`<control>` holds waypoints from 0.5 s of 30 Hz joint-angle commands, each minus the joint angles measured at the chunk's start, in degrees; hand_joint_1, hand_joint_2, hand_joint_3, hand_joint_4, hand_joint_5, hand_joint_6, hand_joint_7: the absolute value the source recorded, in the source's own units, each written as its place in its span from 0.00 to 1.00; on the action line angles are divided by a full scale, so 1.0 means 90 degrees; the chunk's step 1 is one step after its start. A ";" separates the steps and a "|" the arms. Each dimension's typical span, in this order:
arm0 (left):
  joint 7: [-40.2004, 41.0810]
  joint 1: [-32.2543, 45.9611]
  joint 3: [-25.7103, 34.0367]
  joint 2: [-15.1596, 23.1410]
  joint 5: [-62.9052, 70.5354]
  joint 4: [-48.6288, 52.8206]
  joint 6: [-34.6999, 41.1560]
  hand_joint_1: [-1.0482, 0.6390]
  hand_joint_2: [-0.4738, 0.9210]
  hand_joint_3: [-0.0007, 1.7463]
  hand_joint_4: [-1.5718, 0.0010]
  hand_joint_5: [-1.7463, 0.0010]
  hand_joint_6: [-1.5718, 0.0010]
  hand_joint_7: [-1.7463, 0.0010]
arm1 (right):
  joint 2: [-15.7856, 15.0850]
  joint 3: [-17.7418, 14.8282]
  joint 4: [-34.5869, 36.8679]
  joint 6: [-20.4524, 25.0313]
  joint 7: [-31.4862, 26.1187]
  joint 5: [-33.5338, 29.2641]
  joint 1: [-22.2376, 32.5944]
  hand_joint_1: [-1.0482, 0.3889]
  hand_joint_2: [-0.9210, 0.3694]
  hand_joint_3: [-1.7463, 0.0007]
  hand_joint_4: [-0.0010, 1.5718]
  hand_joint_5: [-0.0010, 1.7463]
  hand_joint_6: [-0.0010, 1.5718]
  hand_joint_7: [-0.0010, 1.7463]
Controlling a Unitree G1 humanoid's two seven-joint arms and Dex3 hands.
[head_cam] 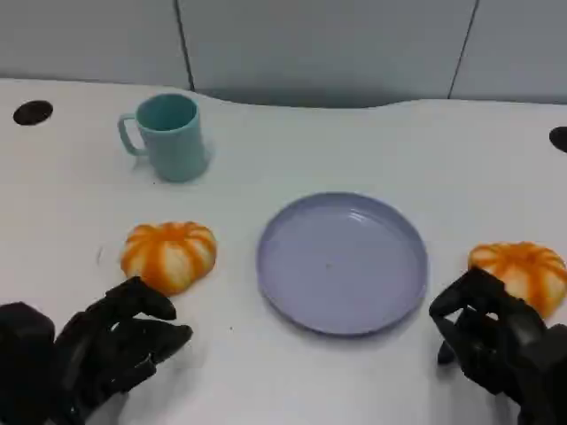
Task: Grasp the bread from the table and place it into the plate.
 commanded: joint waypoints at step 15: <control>-0.0033 0.0087 0.0004 0.0124 0.0067 0.0062 0.0074 0.47 1.00 0.05 0.63 0.00 0.75 0.00 | -0.0091 -0.0004 -0.0063 -0.0033 0.0001 -0.0028 0.0068 0.54 0.00 0.80 0.38 1.00 0.25 1.00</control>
